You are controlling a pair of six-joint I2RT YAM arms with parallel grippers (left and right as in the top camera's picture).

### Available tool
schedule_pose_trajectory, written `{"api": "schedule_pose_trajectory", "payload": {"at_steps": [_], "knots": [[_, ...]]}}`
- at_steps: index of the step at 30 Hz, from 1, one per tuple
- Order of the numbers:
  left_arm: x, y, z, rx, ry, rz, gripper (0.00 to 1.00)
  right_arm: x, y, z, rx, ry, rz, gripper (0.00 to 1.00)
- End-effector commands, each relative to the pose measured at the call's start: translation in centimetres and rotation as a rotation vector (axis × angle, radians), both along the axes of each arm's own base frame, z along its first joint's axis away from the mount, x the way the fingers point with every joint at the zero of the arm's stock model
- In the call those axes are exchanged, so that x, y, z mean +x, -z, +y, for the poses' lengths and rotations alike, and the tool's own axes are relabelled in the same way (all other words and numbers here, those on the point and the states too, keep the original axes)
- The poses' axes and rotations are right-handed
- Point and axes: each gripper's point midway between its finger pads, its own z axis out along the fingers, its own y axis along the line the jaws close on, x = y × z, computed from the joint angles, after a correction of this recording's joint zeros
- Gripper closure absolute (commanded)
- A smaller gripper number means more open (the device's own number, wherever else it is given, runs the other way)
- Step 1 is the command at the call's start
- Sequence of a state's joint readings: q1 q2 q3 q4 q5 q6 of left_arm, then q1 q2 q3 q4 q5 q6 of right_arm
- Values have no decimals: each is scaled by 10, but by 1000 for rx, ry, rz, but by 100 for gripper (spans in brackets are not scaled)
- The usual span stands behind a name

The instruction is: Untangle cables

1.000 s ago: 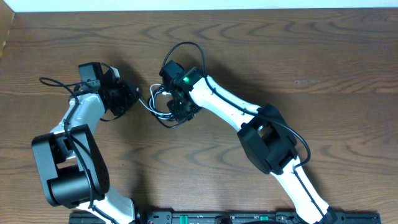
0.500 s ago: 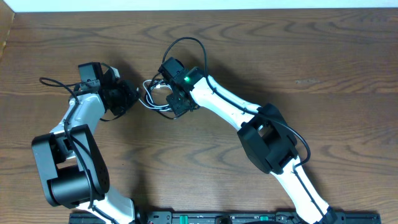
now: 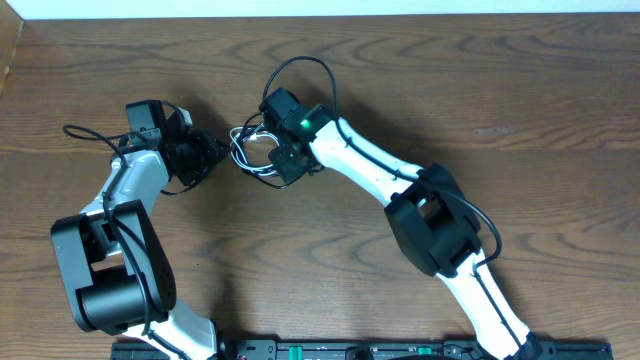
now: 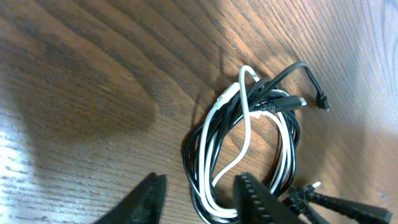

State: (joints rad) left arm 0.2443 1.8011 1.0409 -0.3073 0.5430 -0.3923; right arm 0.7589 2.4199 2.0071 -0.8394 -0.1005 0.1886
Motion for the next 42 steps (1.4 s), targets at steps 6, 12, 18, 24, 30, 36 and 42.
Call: {"api": "schedule_pose_trajectory", "payload": {"at_steps": [6, 12, 18, 24, 30, 36, 42], "knots": [[3, -7, 3, 18, 2, -21, 56, -14, -41, 31, 197, -310, -25, 41], [3, -7, 3, 18, 2, -21, 56, -8, -44, 36, 213, -332, -69, 47], [3, -7, 3, 18, 2, -21, 56, -6, -44, 36, 164, -583, -194, 78], [3, -7, 3, 18, 2, -21, 56, 8, -38, 23, 34, -745, -312, 60], [3, -7, 3, 18, 2, -21, 56, 12, -31, 16, -20, -928, -373, 55], [3, -7, 3, 18, 2, -21, 56, 13, -20, 12, -74, -1162, -443, 51], [3, -7, 3, 18, 2, -21, 55, 16, -6, 8, -109, -1313, -483, 51]]}}
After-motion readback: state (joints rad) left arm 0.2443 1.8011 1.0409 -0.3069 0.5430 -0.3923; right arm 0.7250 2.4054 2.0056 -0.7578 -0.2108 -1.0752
